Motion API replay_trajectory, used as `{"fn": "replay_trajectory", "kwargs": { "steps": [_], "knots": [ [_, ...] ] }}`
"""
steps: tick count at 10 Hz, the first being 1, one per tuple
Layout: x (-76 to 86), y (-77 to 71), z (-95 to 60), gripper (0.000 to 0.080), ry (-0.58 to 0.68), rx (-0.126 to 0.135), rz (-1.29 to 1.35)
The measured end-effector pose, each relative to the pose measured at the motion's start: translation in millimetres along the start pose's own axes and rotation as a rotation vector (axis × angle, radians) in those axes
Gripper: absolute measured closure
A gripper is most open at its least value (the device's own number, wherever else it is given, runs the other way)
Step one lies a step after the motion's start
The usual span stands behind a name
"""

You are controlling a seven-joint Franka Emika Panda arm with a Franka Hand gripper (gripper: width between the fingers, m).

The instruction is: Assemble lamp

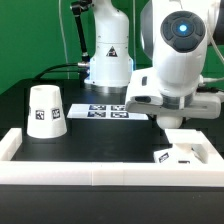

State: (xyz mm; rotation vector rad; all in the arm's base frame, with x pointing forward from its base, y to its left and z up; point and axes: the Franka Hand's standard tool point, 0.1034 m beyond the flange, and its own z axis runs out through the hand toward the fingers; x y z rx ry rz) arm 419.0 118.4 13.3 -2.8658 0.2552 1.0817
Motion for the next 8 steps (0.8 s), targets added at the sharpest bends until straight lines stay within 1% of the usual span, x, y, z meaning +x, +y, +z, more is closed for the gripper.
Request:
{"fn": "replay_trajectory", "kwargs": {
  "steps": [2, 3, 4, 5, 6, 8],
  "knots": [
    [2.1, 2.7, -5.8, 0.0223, 0.009, 0.003, -0.011],
    [2.2, 5.6, -15.4, 0.0223, 0.019, 0.009, -0.047],
    [-1.4, 12.1, -31.5, 0.0223, 0.012, 0.015, -0.112],
    [-2.2, 18.8, -55.7, 0.0223, 0.009, 0.028, -0.159],
    [1.4, 18.8, -78.3, 0.0222, 0.022, 0.039, -0.193],
    [4.1, 24.5, -112.0, 0.0222, 0.034, 0.056, -0.225]
  ]
}}
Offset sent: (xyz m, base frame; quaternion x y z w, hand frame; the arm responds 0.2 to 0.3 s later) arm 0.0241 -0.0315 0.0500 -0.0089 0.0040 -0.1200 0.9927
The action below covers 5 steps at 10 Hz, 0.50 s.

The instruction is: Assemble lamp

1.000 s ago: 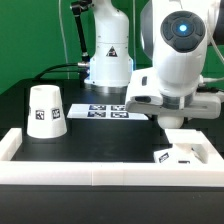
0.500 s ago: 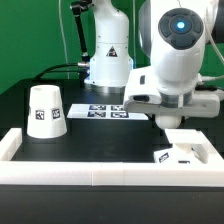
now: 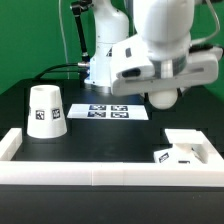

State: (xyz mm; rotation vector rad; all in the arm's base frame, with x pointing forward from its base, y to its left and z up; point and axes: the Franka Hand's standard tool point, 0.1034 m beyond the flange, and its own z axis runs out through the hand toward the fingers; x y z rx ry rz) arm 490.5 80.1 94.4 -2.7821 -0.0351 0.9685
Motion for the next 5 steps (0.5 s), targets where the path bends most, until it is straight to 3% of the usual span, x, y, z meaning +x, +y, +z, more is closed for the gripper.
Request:
{"fn": "replay_trajectory", "kwargs": {
  "steps": [3, 5],
  "knots": [
    [5.4, 0.4, 6.6, 0.0222, 0.03, -0.004, 0.003],
    [18.4, 4.5, -5.0, 0.0222, 0.233, -0.028, -0.034]
  ]
}}
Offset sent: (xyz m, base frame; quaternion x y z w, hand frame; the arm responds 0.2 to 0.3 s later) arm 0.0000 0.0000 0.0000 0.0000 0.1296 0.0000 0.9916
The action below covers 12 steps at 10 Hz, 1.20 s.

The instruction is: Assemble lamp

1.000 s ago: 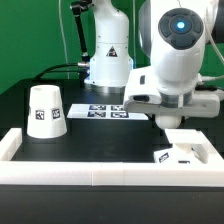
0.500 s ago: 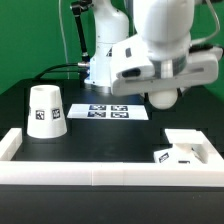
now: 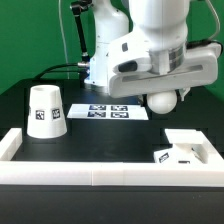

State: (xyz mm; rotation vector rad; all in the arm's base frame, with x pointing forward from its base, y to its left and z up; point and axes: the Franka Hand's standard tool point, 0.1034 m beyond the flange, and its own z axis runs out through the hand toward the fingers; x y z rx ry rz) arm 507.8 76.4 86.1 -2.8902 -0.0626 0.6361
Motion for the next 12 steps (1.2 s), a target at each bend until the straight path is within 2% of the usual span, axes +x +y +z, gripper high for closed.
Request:
{"fn": "replay_trajectory", "kwargs": {
  "steps": [1, 2, 3, 6, 8, 10, 12],
  "knots": [
    [-1.5, 2.6, -9.1, 0.0222, 0.043, -0.005, -0.035],
    [9.6, 4.1, -26.6, 0.0222, 0.126, -0.015, -0.064],
    [19.9, 4.4, -48.4, 0.0222, 0.251, -0.037, -0.094],
    [25.9, 14.6, -50.0, 0.022, 0.46, -0.08, -0.084],
    [28.4, 21.7, -52.2, 0.022, 0.596, -0.128, -0.116],
    [37.8, 22.4, -73.6, 0.022, 0.697, -0.175, -0.19],
    [45.3, 11.9, -95.6, 0.022, 0.699, -0.195, -0.244]
  ]
}}
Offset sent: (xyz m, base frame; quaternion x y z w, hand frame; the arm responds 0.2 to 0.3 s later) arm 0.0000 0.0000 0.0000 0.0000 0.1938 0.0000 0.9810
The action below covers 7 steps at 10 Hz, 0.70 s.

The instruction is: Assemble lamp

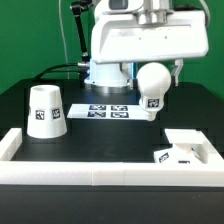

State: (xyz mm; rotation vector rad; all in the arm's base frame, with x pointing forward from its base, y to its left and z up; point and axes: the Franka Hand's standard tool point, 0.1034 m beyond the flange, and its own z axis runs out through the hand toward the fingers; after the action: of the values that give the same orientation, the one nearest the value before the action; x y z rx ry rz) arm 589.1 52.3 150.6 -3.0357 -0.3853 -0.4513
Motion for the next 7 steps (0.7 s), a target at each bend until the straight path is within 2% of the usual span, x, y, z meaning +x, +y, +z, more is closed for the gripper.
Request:
{"fn": "replay_trajectory", "kwargs": {
  "steps": [4, 6, 7],
  "knots": [
    [-1.2, 0.5, 1.8, 0.022, 0.001, 0.0, 0.006],
    [25.2, -8.1, -8.2, 0.022, 0.021, 0.006, -0.016],
    [38.5, -14.8, -6.3, 0.022, 0.034, 0.012, -0.004]
  ]
}}
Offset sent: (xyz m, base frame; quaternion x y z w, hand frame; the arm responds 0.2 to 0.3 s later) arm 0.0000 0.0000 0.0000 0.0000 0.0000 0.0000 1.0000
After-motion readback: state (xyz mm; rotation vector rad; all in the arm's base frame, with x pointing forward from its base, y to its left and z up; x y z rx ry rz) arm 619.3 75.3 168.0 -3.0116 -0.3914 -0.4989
